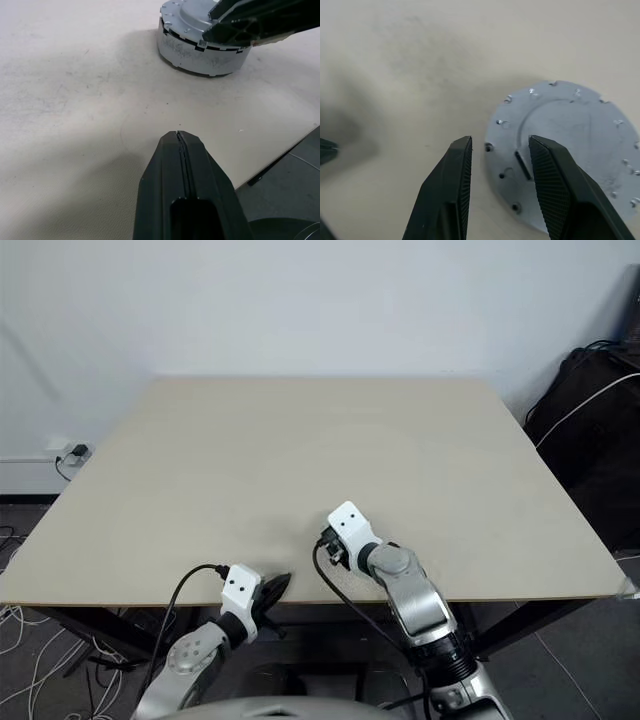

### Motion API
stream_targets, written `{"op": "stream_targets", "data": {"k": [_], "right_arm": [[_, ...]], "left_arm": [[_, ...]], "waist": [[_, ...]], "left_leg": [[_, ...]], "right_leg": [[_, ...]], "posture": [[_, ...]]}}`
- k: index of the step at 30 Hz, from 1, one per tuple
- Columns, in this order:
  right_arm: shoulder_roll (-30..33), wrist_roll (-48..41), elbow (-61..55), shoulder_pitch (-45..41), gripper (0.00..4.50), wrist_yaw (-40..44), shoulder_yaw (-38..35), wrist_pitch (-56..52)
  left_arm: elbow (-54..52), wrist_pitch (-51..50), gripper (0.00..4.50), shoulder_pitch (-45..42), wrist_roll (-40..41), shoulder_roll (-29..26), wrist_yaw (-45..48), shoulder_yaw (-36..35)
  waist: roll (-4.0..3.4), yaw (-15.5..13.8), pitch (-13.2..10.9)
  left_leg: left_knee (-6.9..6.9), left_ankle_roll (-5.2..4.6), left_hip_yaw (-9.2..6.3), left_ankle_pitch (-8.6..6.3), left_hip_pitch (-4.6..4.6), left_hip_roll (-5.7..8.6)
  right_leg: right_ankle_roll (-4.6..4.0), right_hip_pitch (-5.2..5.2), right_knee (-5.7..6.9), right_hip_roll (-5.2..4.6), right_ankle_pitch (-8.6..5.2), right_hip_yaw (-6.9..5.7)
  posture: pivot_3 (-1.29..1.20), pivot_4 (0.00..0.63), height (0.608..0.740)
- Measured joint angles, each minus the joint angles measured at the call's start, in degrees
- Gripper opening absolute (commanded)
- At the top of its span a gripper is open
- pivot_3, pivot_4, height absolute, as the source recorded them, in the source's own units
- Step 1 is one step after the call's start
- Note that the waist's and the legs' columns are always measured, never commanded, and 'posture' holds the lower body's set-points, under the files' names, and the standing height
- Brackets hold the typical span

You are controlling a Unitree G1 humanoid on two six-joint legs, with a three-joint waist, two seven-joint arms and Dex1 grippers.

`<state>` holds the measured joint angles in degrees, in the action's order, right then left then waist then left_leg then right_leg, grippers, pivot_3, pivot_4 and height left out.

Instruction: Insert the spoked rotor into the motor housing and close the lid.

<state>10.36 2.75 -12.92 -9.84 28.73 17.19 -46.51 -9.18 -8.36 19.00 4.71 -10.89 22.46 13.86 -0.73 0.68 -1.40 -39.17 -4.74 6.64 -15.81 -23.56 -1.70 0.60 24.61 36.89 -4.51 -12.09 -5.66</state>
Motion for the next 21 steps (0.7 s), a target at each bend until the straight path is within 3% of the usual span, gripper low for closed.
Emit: {"op": "stream_targets", "data": {"k": [8, 14, 21], "right_arm": [[0.9, -7.6, -6.4, 1.7, 1.92, 3.7, -5.0, 18.1], [6.6, -5.9, 6.5, -0.6, 1.92, 7.4, -4.4, 32.3], [8.0, -7.6, 21.8, -7.3, 1.92, 15.6, -4.1, 39.2]], "left_arm": [[0.0, 0.1, 0.00, 0.2, 0.0, 0.0, 0.1, 0.0], [0.0, 0.1, 0.00, -0.3, 0.1, -0.1, 0.1, 0.0], [0.0, 0.0, 0.00, -0.8, 0.2, -0.1, 0.1, 0.1]], "waist": [[-0.02, 0.0, 0.0], [0.01, 0.0, 0.0], [0.00, 0.0, 0.0]], "left_leg": [[0.00, -0.02, 0.00, -0.01, 0.02, 0.00], [-0.02, -0.03, 0.03, 0.00, 0.03, 0.04], [-0.04, -0.06, 0.04, 0.01, 0.06, 0.02]], "right_leg": [[0.02, -0.02, -0.01, 0.02, 0.00, -0.02], [0.02, -0.04, 0.00, 0.04, 0.01, -0.01], [0.02, -0.08, 0.01, 0.13, 0.02, -0.01]], "posture": [[0.00, 0.000, 0.740], [0.00, 0.000, 0.740], [0.00, 0.000, 0.740]]}}
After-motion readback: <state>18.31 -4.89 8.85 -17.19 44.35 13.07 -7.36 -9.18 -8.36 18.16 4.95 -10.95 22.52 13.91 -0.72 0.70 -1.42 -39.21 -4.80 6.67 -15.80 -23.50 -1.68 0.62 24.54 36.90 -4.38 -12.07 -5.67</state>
